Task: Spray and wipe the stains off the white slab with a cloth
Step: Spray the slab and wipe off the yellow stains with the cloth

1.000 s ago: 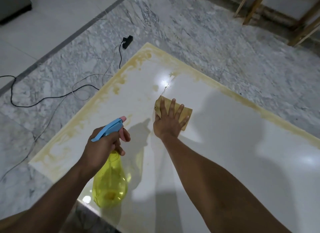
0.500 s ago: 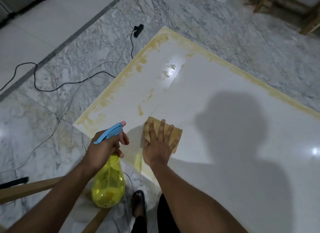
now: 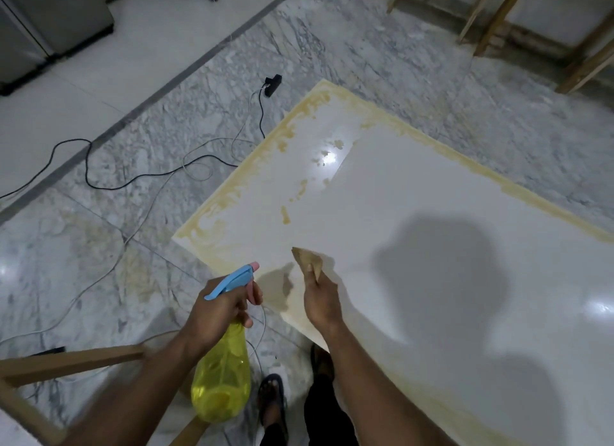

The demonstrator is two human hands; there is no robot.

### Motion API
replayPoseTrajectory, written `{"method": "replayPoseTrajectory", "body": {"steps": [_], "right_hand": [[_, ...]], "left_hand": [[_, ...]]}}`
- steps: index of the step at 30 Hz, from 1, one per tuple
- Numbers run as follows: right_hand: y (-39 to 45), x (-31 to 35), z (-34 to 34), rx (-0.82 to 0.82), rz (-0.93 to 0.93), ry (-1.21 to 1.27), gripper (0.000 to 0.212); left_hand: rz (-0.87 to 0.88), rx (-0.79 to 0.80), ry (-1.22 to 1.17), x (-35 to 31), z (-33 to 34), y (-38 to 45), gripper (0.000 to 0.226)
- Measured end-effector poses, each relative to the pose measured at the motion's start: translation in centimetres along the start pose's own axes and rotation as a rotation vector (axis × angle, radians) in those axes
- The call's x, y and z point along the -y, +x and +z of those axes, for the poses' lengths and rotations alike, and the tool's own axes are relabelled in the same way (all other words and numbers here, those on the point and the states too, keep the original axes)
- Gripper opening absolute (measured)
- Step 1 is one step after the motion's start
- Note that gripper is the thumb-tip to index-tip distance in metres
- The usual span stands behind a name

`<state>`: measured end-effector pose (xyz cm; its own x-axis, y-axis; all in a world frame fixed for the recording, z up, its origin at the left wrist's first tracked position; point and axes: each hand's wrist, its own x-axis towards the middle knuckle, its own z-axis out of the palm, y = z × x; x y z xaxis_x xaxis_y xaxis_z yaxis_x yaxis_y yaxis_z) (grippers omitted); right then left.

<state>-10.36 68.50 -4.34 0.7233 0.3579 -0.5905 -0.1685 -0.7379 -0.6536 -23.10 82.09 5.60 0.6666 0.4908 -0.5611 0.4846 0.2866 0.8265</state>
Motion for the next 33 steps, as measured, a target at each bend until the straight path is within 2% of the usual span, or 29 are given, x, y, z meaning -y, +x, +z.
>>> {"method": "replayPoseTrajectory", "body": {"steps": [2,4,5,8,15,19,22,23,24,25,27,30,33], "right_hand": [[0.9,1.1,-2.6,0.018,0.094,0.314,0.055],[2.4,2.4,-5.1,0.016,0.144,0.503,0.051],[3.8,3.1,-6.3,-0.001,0.140,0.557,0.049],[8.1,5.3,-8.9,-0.087,0.144,0.595,0.050],[20.8,11.5,-15.9,-0.218,-0.012,0.396,0.058],[27.9,14.9,-19.7,-0.408,-0.123,0.188,0.050],[33.3,15.7,-20.3,-0.530,-0.096,-0.018,0.044],[35.0,15.6,-20.1,-0.538,-0.053,-0.082,0.044],[36.4,15.4,-19.6,-0.512,-0.016,-0.144,0.047],[37.6,15.2,-18.9,-0.448,-0.002,-0.210,0.052],[39.6,15.0,-16.7,-0.334,-0.003,-0.334,0.059],[40.8,16.4,-13.0,-0.384,0.062,-0.418,0.061],[41.8,16.9,-11.2,-0.412,0.047,-0.491,0.062]], "left_hand": [[0.003,0.000,-0.006,-0.2,0.2,0.8,0.030],[0.026,-0.004,-0.020,-0.8,0.5,2.0,0.026],[0.036,-0.009,-0.022,-1.3,0.7,2.9,0.022],[0.057,-0.020,0.012,-2.7,1.1,5.4,0.028],[0.109,0.013,0.000,-9.0,2.9,13.3,0.026],[0.169,0.009,-0.018,-11.4,3.6,18.1,0.035],[0.169,-0.020,-0.039,-12.4,4.0,21.6,0.029],[0.160,-0.023,-0.046,-12.6,4.1,22.8,0.025],[0.144,-0.022,-0.056,-12.7,4.1,23.8,0.029],[0.133,-0.022,-0.060,-12.7,4.1,24.7,0.037],[0.141,-0.033,-0.057,-12.7,4.4,25.7,0.038],[0.178,-0.036,-0.060,-12.9,4.6,26.1,0.033],[0.188,-0.032,-0.046,-12.6,4.1,26.3,0.033]]}}
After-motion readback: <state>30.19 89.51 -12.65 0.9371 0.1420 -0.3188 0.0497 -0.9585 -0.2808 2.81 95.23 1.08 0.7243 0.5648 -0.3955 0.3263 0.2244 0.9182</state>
